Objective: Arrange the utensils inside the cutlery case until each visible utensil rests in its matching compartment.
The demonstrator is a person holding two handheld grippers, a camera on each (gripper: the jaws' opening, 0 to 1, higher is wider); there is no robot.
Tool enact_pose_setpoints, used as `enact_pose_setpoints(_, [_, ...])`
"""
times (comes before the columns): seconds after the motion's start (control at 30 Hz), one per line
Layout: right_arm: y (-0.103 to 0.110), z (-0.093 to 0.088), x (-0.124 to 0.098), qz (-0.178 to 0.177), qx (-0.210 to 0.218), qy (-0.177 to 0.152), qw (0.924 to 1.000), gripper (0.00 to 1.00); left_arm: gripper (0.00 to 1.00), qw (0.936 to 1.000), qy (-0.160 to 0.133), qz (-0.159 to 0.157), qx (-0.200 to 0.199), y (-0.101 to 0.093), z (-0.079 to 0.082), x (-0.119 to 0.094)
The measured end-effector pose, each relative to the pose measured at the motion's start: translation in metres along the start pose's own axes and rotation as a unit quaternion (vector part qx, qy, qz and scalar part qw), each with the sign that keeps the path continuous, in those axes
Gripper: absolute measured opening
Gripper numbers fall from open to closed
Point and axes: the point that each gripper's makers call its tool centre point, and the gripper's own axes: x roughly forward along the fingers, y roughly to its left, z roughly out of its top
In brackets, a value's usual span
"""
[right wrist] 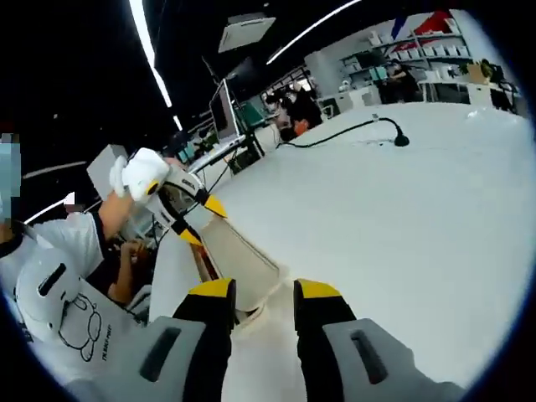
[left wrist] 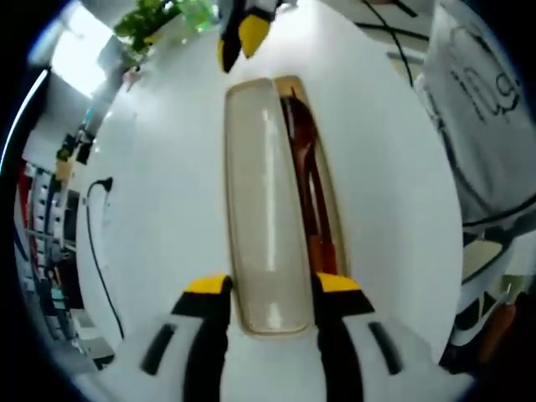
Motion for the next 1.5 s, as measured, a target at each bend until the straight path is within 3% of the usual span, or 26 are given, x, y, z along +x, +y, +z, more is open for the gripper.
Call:
enact_pose_setpoints(0.23, [-0.009,-0.008,0.023,0.015,0.09,-0.018,0.9957,0.27,0.38,0.9999,0.007,0.007,0.01,0.003,-0.001,0.0])
enact_pose_setpoints(0.47, [-0.005,-0.02,0.034,0.029,0.102,0.013,0.9942,0.23,0.37,0.9999,0.006,0.008,0.007,0.005,-0.001,0.0])
enact_pose_setpoints(0.6, [-0.004,-0.016,0.034,0.04,0.114,0.003,0.9927,0.15,0.38,0.9999,0.004,0.01,0.001,0.006,-0.001,0.0])
enact_pose_setpoints(0.77, [-0.004,-0.014,0.033,0.037,0.102,0.002,0.9941,0.13,0.38,0.9999,-0.005,0.012,-0.004,0.006,-0.001,-0.001])
enact_pose_setpoints(0.83, [-0.004,-0.013,0.032,0.034,0.093,0.0,0.9951,0.12,0.38,0.9997,-0.022,0.008,-0.008,0.004,0.002,-0.005])
enact_pose_setpoints(0.93, [-0.002,-0.012,0.032,0.033,0.075,-0.001,0.9967,0.1,0.39,0.9964,-0.072,-0.007,-0.046,-0.001,0.011,-0.013])
enact_pose_setpoints(1.07, [-0.003,-0.012,0.033,0.03,0.064,-0.002,0.9975,0.1,0.37,0.99,-0.114,0.003,-0.084,0.004,0.009,-0.024])
enact_pose_setpoints(1.13, [-0.002,-0.011,0.034,0.031,0.061,-0.005,0.9976,0.09,0.34,0.9831,-0.147,0.006,-0.109,0.01,0.005,-0.031])
enact_pose_setpoints(1.33, [-0.001,-0.011,0.034,0.023,0.063,-0.015,0.9977,0.07,0.34,0.9624,-0.187,0.03,-0.194,0.022,-0.015,-0.038])
enact_pose_setpoints(1.4, [-0.001,-0.01,0.034,0.022,0.065,-0.019,0.9975,0.07,0.32,0.9527,-0.198,0.032,-0.229,0.022,-0.025,-0.039])
enact_pose_setpoints(1.47, [0.0,-0.011,0.033,0.02,0.066,-0.02,0.9974,0.07,0.25,0.9316,-0.203,0.02,-0.301,0.021,-0.037,-0.038])
enact_pose_setpoints(1.5, [0.0,-0.011,0.034,0.019,0.066,-0.021,0.9974,0.07,0.22,0.9108,-0.216,0.021,-0.351,0.025,-0.044,-0.038])
